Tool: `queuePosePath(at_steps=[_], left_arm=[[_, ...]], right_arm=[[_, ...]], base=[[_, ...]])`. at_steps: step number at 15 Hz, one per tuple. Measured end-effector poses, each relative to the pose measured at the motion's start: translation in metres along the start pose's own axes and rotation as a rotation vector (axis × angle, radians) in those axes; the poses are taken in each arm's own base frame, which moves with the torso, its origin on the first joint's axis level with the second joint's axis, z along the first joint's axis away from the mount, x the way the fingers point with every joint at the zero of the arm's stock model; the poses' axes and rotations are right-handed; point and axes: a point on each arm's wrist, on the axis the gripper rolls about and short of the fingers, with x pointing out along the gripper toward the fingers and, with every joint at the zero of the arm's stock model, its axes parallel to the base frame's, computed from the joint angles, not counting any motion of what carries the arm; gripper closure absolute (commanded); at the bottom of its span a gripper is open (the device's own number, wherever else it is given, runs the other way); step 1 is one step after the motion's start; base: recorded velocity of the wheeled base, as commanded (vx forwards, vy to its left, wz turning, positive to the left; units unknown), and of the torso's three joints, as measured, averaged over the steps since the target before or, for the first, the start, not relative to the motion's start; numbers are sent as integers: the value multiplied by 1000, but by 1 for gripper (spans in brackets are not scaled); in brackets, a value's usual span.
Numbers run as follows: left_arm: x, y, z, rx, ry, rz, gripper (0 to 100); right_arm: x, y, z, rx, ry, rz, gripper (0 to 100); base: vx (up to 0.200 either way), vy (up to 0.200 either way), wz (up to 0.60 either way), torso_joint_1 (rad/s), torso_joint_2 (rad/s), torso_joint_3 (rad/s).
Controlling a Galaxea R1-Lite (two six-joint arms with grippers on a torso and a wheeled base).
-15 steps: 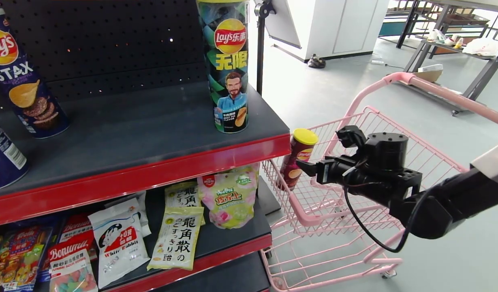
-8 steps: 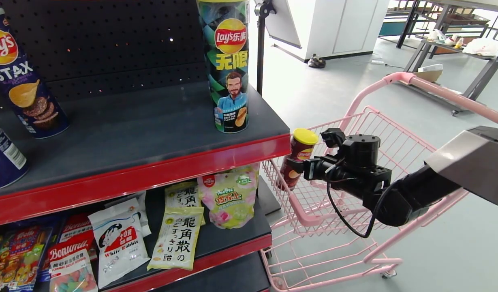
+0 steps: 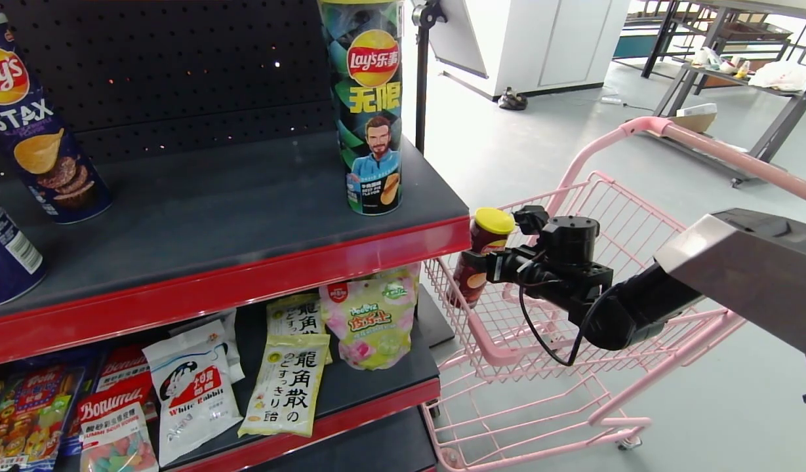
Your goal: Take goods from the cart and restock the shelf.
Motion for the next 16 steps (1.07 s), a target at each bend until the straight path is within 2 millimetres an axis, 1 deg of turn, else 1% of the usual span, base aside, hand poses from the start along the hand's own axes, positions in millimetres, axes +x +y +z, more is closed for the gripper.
queuePosePath(at_steps=[2, 5, 6, 9, 12, 14, 16], left_arm=[[2, 0, 0, 2, 8, -2, 0], [3, 0, 1, 4, 16, -4, 0], [3, -1, 1, 4, 18, -4, 0], [4, -1, 1, 6, 23, -6, 0], [4, -1, 1, 6, 24, -6, 0], [5, -1, 0, 7, 27, -7, 0], [5, -2, -1, 8, 31, -9, 0]], right_arm=[[6, -1, -2, 9, -1, 1, 0], [18, 1, 0, 31, -28, 10, 0], [22, 1, 0, 32, -32, 8, 100], [32, 0, -4, 35, -36, 3, 100], [36, -1, -7, 35, -38, 2, 100], [32, -2, -7, 36, -30, -3, 100], [20, -2, 1, 33, 1, -9, 100]], base=[[0, 0, 0, 0, 0, 0], [0, 0, 0, 0, 0, 0], [0, 0, 0, 0, 0, 0], [0, 0, 0, 0, 0, 0], [0, 0, 0, 0, 0, 0], [0, 0, 0, 0, 0, 0], [0, 0, 0, 0, 0, 0]])
